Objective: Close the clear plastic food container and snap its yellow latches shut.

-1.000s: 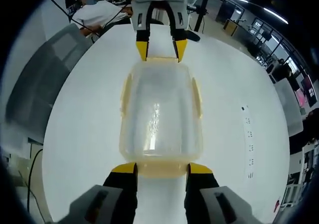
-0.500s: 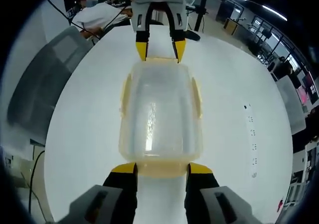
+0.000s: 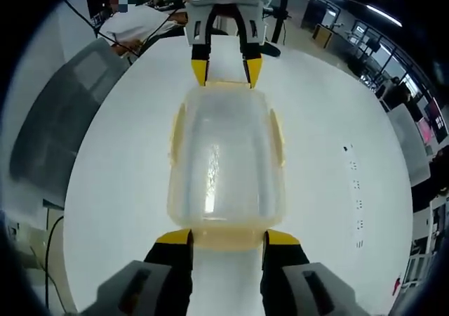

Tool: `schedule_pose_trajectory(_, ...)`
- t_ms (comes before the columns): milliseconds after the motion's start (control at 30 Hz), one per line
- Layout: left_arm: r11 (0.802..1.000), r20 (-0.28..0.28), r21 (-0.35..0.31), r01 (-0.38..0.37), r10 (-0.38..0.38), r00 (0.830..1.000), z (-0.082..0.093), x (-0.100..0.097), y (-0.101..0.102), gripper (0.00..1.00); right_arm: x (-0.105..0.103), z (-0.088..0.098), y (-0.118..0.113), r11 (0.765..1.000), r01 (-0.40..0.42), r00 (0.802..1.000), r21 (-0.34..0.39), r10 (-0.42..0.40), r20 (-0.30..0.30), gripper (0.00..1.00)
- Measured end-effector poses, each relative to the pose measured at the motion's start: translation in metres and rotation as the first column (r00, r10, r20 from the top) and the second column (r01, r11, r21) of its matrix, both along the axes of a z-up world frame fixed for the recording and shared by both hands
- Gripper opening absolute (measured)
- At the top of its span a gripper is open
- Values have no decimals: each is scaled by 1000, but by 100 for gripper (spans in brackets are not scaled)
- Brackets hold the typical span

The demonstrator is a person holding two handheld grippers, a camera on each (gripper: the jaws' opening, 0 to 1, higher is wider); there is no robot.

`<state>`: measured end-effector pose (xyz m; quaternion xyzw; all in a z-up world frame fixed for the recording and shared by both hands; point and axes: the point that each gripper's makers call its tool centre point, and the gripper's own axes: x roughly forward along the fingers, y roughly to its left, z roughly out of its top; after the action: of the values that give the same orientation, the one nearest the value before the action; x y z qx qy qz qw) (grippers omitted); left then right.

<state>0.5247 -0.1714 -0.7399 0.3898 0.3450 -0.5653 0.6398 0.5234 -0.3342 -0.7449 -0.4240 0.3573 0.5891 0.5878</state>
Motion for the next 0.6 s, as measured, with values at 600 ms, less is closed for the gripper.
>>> schedule_pose_trajectory(600, 1000, 4, -10, -6, 6, 1000, 10, -1, 3, 43, 2, 13, -5, 998, 51, 999, 32, -51, 11, 43)
